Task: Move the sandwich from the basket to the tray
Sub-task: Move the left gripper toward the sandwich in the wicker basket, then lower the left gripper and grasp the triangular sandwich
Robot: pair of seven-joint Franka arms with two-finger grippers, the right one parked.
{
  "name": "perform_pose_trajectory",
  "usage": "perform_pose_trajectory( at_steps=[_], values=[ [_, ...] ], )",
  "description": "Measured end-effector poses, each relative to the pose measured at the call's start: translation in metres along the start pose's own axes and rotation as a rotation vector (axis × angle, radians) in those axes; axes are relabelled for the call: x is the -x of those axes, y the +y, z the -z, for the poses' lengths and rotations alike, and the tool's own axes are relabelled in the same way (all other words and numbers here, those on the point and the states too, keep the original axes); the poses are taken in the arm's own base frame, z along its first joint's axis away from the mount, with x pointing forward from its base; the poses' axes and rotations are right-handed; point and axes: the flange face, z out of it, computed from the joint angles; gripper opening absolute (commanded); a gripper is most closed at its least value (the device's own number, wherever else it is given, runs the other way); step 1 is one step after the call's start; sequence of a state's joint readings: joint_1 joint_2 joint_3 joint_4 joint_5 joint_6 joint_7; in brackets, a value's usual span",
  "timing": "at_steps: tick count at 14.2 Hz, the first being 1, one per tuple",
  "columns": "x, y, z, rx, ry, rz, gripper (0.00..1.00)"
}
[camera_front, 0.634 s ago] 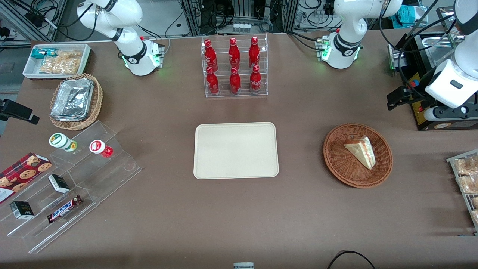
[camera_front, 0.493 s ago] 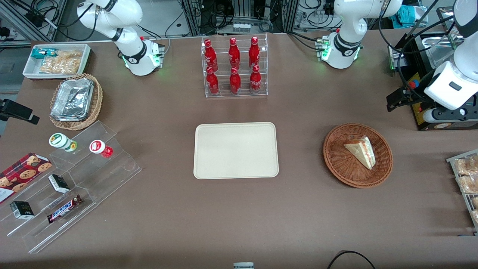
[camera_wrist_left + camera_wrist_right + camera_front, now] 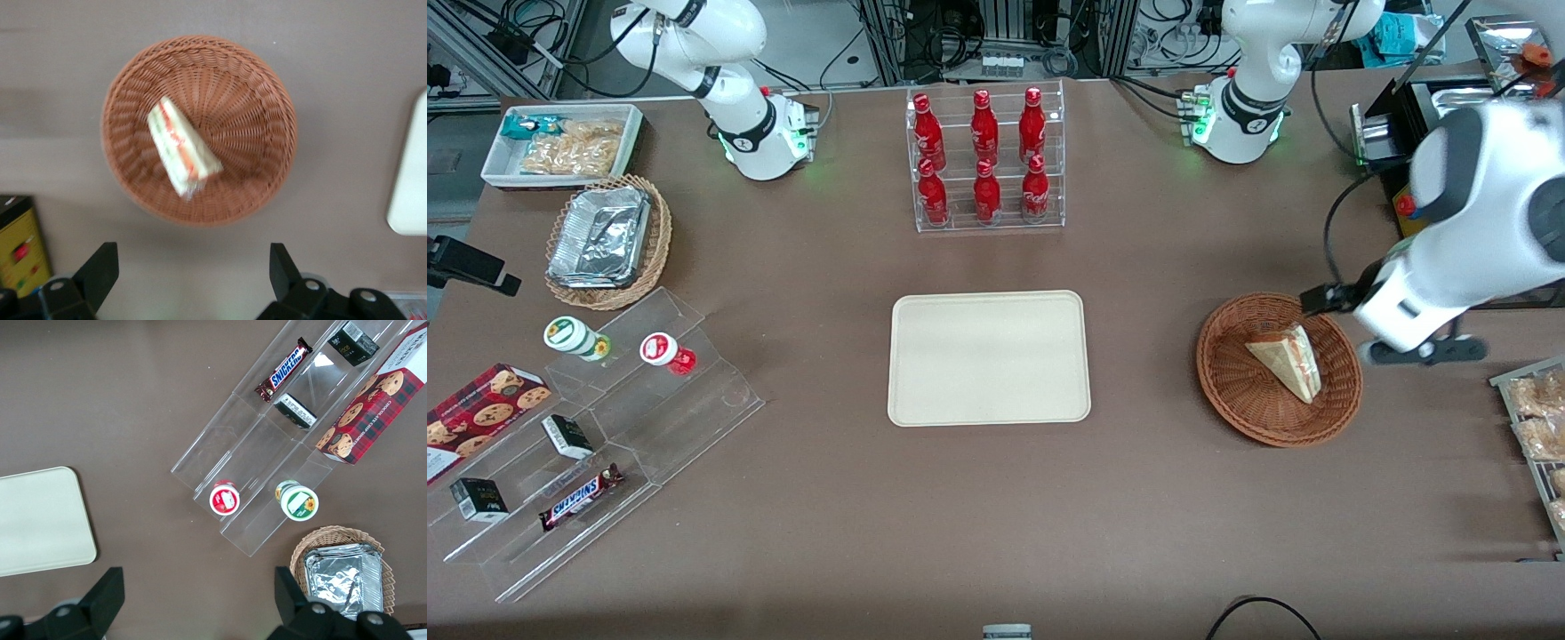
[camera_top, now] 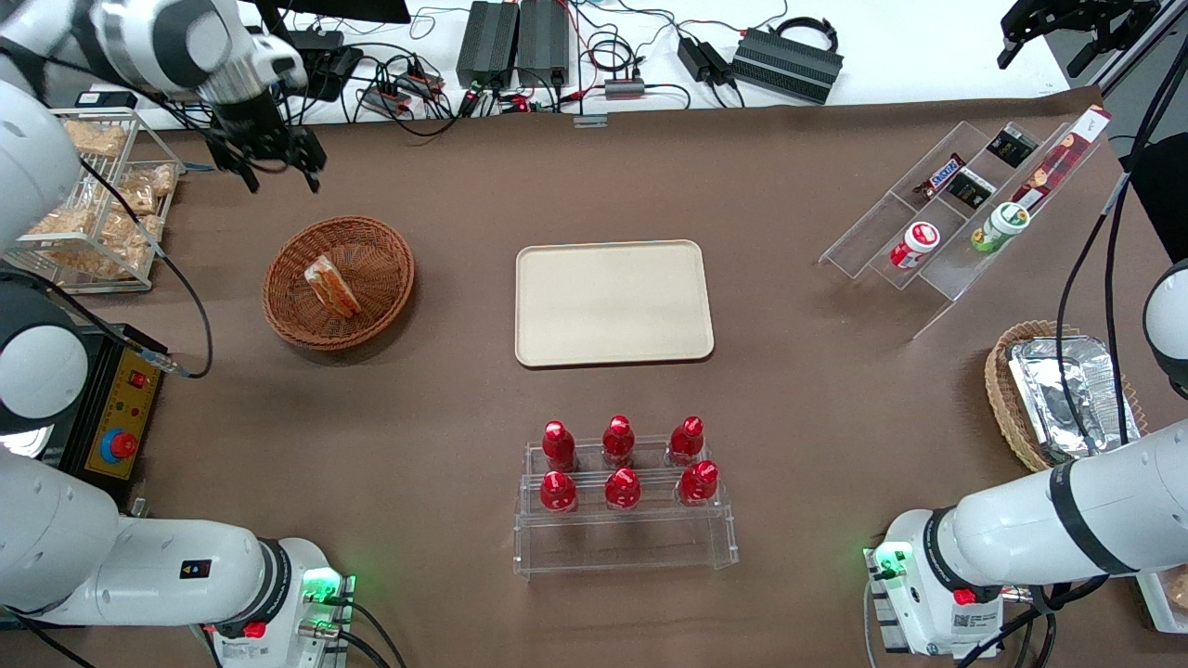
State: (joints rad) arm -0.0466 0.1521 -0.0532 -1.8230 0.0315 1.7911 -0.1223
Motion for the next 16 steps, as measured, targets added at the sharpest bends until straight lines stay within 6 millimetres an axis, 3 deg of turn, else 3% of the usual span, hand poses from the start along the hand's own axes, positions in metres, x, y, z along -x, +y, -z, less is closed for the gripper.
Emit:
perform_pose_trajectory(
  at_steps=[2,4,7,10,11,12,13,14,16],
  values=[
    [0.0,-0.01,-0.053,0.003,0.011,0.021,1.0],
    [0.003,-0.022,-0.09,0.012,0.05,0.102,1.0],
    [0.01,-0.026,-0.129,0.043,0.112,0.401,1.0],
    [0.017,-0.023,-0.154,0.051,0.083,0.706,1.0],
    [0.017,-0.022,-0.16,0.048,0.072,0.746,0.94],
    [0.016,-0.022,-0.166,0.044,0.06,0.769,0.63],
    [0.015,-0.022,-0.175,0.04,0.051,0.788,0.22],
    [0.012,-0.022,-0.184,0.041,0.05,0.816,0.09],
    [0.007,-0.02,-0.204,0.041,0.046,0.862,0.01]
  ],
)
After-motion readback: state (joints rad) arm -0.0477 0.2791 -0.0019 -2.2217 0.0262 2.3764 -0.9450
